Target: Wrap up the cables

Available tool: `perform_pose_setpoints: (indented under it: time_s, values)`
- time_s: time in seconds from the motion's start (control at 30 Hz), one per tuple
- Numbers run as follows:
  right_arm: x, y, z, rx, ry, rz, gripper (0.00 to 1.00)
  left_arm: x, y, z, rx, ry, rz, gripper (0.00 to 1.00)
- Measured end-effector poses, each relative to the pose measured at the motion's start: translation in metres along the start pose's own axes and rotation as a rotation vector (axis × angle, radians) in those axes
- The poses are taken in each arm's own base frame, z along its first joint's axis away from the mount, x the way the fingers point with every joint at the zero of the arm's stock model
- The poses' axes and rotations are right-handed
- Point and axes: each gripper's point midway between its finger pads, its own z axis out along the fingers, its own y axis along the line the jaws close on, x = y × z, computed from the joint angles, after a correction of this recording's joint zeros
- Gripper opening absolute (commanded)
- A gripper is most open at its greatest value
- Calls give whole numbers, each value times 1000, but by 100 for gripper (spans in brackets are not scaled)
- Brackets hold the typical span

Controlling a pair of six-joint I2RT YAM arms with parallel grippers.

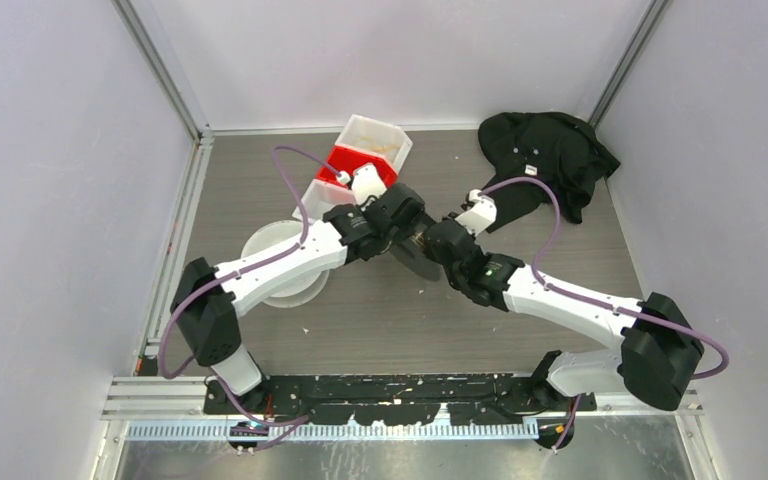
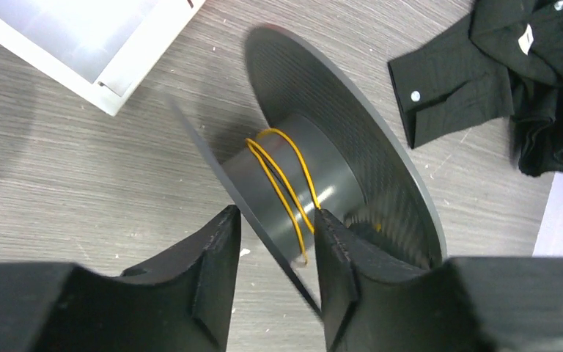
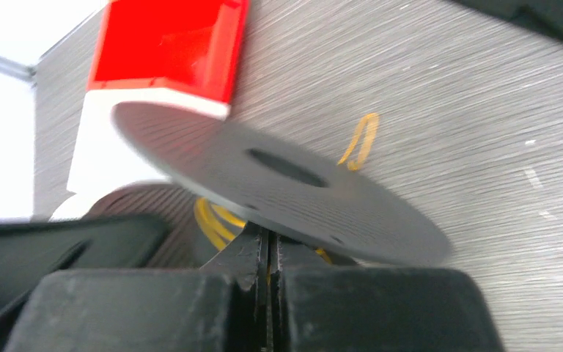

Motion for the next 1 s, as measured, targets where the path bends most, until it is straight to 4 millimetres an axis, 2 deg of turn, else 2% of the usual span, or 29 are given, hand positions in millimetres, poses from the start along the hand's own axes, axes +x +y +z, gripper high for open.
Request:
perform_pose_setpoints:
  time_s: [0.17, 0.33, 0.5, 0.7, 0.77, 0.83, 1.0]
  values:
    - [-10, -33, 10, 100, -53, -35, 0, -13, -3, -20, 46, 7, -3, 53]
    - [1, -47, 13, 101, -39, -96, 1, -21, -5, -30, 77, 10, -3, 60]
    - [14, -43, 15, 17, -16, -118, 1, -17, -3, -28, 84, 30, 14, 60]
    - [11, -24, 16, -72, -21, -112, 0, -17, 6, -23, 78, 47, 42, 63]
    - [10, -20, 16, -93, -22, -118, 1, -28, 9, -24, 87, 42, 44, 65]
    - [8, -17, 16, -106, -23, -118, 1, -44, 13, -25, 94, 25, 35, 71]
    - [1, -6, 16, -138, -27, -124, 1, -82, 22, -32, 102, -31, 30, 75]
